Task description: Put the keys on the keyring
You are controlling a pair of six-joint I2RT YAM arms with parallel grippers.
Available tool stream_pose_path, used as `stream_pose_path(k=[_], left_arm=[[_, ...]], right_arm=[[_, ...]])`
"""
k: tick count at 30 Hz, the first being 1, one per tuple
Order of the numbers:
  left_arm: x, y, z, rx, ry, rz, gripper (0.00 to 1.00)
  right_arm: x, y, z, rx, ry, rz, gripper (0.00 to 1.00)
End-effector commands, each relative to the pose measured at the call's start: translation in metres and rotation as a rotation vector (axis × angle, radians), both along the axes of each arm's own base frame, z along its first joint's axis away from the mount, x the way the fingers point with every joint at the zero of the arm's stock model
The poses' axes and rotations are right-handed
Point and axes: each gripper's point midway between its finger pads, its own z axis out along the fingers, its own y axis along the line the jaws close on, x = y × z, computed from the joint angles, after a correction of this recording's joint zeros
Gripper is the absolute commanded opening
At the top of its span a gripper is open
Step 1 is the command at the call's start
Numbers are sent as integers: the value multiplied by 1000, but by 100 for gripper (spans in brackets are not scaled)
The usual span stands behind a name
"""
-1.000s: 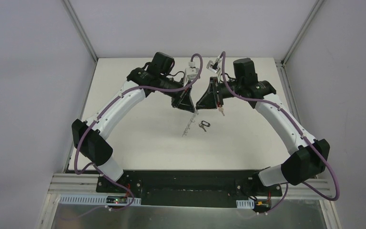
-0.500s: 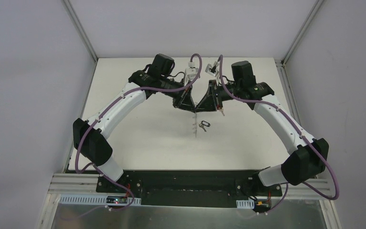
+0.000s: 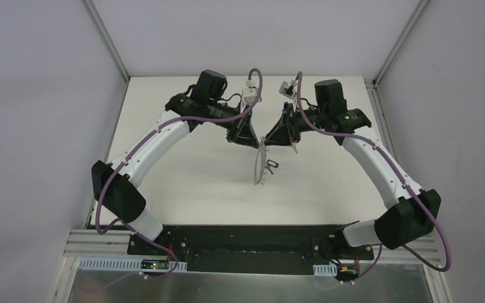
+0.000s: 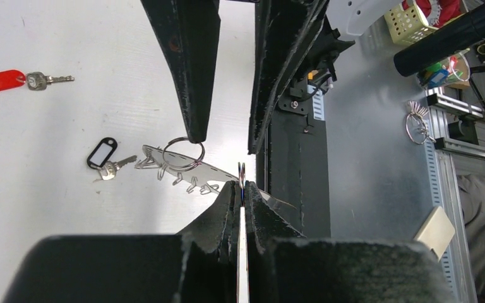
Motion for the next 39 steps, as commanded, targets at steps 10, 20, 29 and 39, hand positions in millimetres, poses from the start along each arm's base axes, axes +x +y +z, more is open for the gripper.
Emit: stream_pose_path(k=[10,20,29,39], left_arm=[[-14,-5,32,-114,-8,-42,0],[-9,-9,33,-127,13,-28,0],[-10,-8,26,-119,16,-30,0],[-11,-7,22,-113,24,-38,0]], right_arm=[[-4,7,17,62,-33,46,36],[-8,12,6,66,2,70,33],[-6,14,12,78,3,66,7],[-5,15,13,82,0,69,0]])
